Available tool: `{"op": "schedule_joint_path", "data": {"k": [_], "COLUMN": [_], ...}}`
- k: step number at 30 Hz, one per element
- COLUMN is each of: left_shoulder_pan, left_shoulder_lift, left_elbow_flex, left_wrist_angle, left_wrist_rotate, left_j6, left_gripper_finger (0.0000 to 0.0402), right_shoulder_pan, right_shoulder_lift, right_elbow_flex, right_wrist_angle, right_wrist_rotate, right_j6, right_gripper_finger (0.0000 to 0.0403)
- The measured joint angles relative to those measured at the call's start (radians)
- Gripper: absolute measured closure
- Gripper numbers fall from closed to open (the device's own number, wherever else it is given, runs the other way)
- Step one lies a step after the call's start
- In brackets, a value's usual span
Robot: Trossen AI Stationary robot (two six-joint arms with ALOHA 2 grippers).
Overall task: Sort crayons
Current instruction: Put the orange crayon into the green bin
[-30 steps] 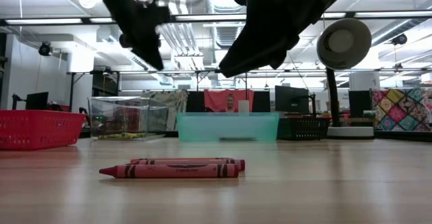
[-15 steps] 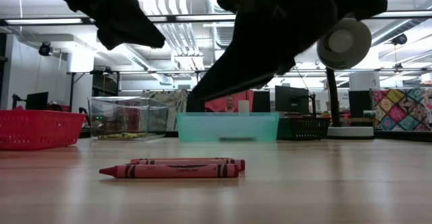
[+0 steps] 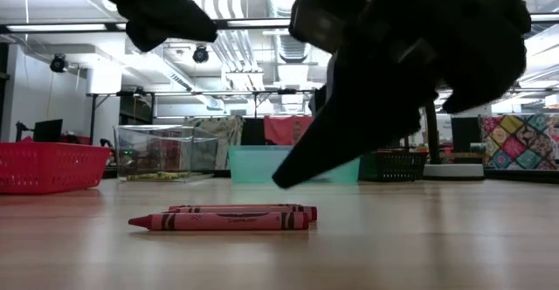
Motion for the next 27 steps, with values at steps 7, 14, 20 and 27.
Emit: {"op": "schedule_joint_path", "data": {"k": [7,14,20,27], "left_shoulder_pan": [0.0,0.0,0.0,0.0], "left_shoulder_lift": [-0.005,-0.005,-0.005,-0.005], "left_elbow_flex": [0.011,0.011,0.011,0.009], "left_wrist_angle": [-0.006,-0.006,-0.007,-0.008], "left_wrist_rotate": [0.0,0.0,0.0,0.0], "left_j6": [0.016,0.023,0.024,0.024], "left_gripper_finger": [0.0352,0.0352,0.0352,0.0352], "right_shoulder_pan": [0.0,-0.011,-0.012,-0.014], "right_shoulder_lift": [0.027,0.029,0.029,0.028], "right_elbow_flex": [0.0,-0.001,-0.001,0.019], "right_wrist_angle": [-0.009,-0.015,-0.014,-0.017], "right_wrist_rotate": [0.003,0.007,0.005,0.006], "right_j6": [0.021,0.021,0.025,0.019], "right_gripper_finger": [0.0273,0.0273,0.0273,0.0273]}}
